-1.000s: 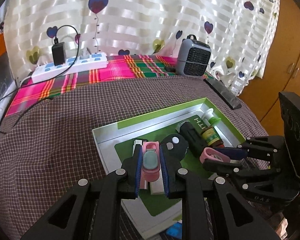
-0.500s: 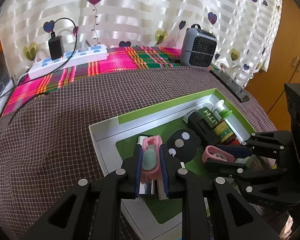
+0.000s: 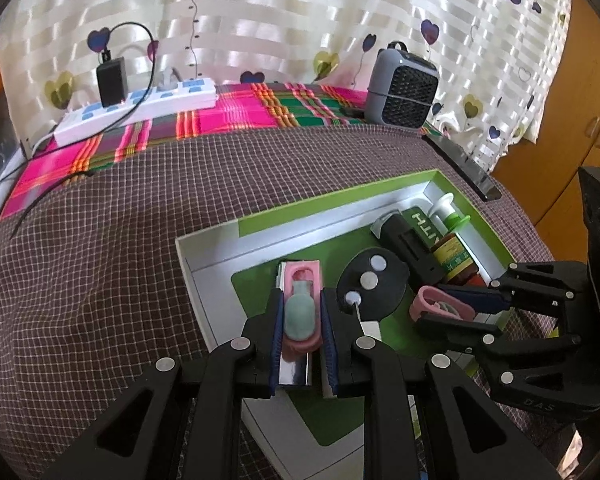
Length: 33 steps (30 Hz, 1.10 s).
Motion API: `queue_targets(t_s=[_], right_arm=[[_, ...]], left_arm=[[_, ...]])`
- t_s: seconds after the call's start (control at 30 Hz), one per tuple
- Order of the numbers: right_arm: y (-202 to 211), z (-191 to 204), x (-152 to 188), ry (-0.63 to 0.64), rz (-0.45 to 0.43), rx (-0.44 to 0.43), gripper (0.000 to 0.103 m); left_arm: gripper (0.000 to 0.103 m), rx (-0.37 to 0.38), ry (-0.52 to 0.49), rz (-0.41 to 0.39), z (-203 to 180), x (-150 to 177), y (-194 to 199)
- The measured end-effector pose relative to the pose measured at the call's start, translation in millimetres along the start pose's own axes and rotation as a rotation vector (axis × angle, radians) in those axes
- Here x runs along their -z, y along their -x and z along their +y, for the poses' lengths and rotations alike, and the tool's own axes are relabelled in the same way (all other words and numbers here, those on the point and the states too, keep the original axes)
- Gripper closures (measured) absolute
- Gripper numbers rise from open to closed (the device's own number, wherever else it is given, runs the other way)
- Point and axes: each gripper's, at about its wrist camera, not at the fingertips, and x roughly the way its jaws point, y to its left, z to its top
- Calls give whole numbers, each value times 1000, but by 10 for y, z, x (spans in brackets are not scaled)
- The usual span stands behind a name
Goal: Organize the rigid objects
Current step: 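Open the right gripper to release the clip while the left gripper releases the eraser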
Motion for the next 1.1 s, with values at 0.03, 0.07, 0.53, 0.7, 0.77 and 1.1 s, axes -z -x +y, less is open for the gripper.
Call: queue_targets(t_s=[0.03,0.07,0.53,0.7,0.77,1.1], right_arm=[[6,-1,4,1,-2,0,79],[8,1,6,1,-2,0,79],[60,37,22,2,-19,1,68],[118,35,34,-10,-36,2,59],[141,49,43,-10,-39,2,59],[302,92,118,-27,-79,1,59]], left_arm=[[86,-2,0,4,0,4,-8],[86,-2,-5,0,-7,8,-7],[77,10,4,-5,-25,35,56],[73,19,-1,-20,-60,49,131],[72,21,-4,-26,-72,57,169],[72,16,23,-63,-54,146,400]])
